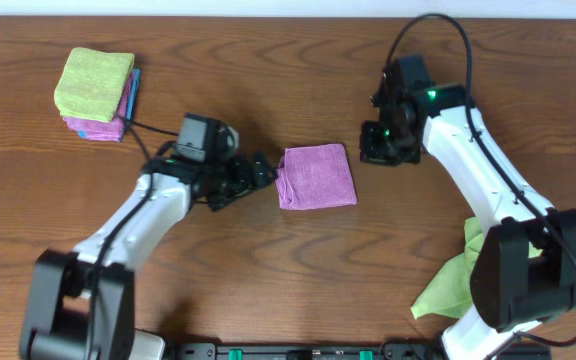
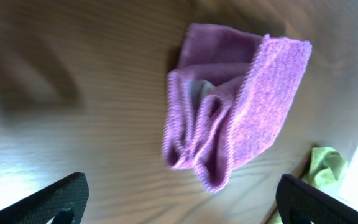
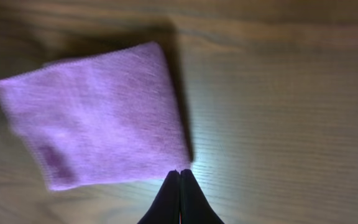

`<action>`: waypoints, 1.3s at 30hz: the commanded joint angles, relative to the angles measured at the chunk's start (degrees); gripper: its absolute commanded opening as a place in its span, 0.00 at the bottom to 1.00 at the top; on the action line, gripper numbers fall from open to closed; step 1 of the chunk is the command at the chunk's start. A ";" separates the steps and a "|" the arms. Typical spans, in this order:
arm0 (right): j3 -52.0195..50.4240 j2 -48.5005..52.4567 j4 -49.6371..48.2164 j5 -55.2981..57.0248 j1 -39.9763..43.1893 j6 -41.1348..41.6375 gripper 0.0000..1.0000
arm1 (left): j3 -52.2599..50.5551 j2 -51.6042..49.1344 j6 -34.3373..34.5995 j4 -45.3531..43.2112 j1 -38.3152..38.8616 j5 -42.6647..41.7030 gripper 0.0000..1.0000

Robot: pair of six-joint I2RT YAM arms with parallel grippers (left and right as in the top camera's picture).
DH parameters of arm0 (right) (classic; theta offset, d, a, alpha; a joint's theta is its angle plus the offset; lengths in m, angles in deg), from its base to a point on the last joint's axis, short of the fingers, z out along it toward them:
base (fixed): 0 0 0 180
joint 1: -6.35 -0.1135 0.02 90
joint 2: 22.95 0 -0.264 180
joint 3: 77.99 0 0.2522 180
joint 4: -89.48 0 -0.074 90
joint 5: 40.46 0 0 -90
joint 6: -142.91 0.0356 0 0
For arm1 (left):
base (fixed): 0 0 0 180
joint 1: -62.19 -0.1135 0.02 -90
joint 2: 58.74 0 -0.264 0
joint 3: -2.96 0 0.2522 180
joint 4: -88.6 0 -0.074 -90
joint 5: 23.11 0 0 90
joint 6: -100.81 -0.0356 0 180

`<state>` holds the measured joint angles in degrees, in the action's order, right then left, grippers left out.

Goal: Fold the cloth
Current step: 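Grasp the folded purple cloth with the left gripper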

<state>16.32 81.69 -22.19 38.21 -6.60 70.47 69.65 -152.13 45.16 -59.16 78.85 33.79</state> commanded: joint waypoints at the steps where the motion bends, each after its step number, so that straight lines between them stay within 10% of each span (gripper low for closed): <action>1: -4.87 0.59 -4.00 -2.67 1.40 0.92 0.01 | -0.07 -3.72 5.07 -2.71 2.08 -2.40 0.96; 25: -10.16 10.16 -19.02 -14.01 -5.25 5.81 0.01 | -0.07 -14.21 13.07 -9.73 4.09 -5.29 1.00; 27: -10.16 10.16 -18.95 -14.03 -5.22 5.84 0.02 | -0.07 -14.21 13.07 -9.64 4.09 -5.29 0.75; 30: -10.01 10.12 -17.64 -14.93 -4.09 6.19 0.02 | -0.07 -14.21 13.94 -9.29 4.07 -5.07 0.11; 39: -4.52 8.02 -4.92 -13.84 3.23 -1.40 0.02 | 2.03 -11.80 14.05 -13.60 -3.34 -9.05 0.06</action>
<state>8.93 91.22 -28.31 23.87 -5.95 72.73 69.89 -165.76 59.02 -71.79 78.98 26.56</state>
